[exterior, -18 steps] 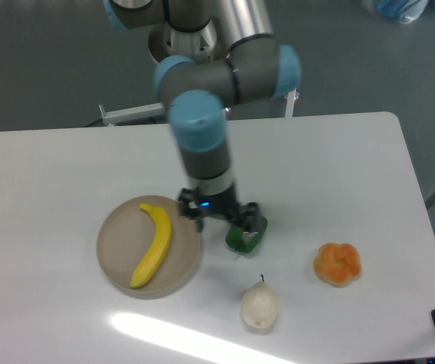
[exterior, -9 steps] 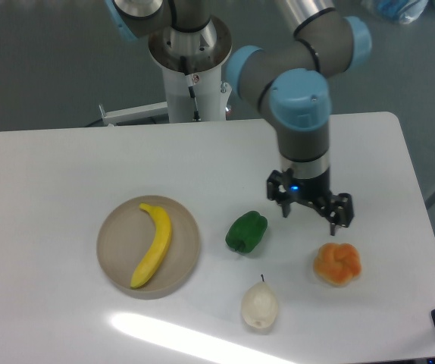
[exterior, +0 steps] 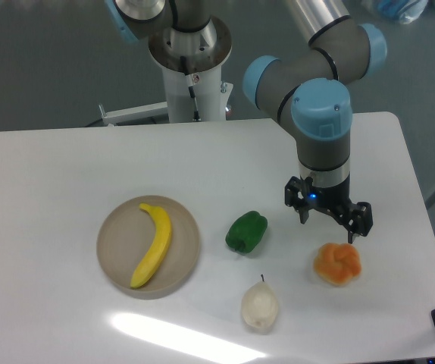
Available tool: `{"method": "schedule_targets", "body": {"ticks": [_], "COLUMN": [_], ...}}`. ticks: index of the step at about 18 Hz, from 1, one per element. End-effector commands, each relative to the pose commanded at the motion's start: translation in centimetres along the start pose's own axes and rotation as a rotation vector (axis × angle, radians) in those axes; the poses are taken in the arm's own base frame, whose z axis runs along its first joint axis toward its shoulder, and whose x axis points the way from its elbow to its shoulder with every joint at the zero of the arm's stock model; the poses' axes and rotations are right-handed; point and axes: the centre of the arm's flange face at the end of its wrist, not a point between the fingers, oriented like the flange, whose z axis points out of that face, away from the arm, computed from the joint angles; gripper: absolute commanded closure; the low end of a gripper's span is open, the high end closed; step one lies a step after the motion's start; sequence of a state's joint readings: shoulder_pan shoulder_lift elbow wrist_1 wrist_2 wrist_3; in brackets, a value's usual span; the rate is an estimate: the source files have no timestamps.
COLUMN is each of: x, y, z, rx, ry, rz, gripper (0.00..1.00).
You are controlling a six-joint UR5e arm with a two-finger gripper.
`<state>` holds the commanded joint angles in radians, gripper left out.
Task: Place bananas on a plate
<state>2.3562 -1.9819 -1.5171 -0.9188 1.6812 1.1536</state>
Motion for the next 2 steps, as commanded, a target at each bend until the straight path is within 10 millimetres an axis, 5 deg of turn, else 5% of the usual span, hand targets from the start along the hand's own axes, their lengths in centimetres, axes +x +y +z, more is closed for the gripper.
{"method": "schedule_targets", "body": {"ticks": [2], "x": [0.13], "y": [0.0], "z": [0.11], "rx": [-0.006], "ry": [0.0], "rz": [0.002], "gripper": [0.0]}}
